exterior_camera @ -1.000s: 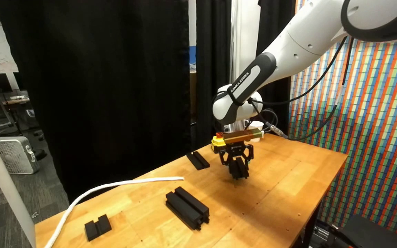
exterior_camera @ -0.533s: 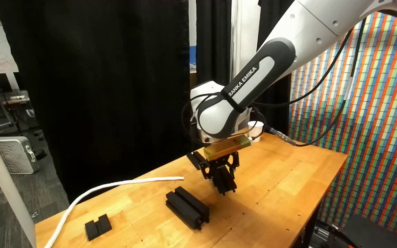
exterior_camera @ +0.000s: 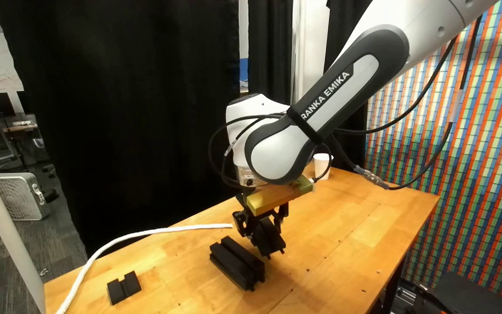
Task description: Arrange the black objects on the table
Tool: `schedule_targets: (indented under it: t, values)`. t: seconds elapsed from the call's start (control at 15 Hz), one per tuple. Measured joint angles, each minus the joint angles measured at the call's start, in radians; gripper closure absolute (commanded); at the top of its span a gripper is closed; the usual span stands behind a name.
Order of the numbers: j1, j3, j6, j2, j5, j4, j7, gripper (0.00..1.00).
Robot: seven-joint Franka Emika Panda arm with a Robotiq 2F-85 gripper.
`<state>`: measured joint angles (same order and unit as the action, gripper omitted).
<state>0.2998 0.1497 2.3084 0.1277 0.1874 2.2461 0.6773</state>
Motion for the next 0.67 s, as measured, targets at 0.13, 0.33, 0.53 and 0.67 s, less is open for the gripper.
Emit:
schedule_targets:
  t: [0.13,0.33,0.53,0.67]
  values:
    - [0.0,0.019,0.015,-0.004,-0.022,0.004,-0.049,0.52]
    - [0.0,0.042,0.02,-0.004,-0.074,0.004,-0.148,0.52]
    - [0.0,0.06,0.021,-0.002,-0.115,0.004,-0.234,0.52]
    - [0.0,0.068,0.027,0.001,-0.127,0.004,-0.281,0.52]
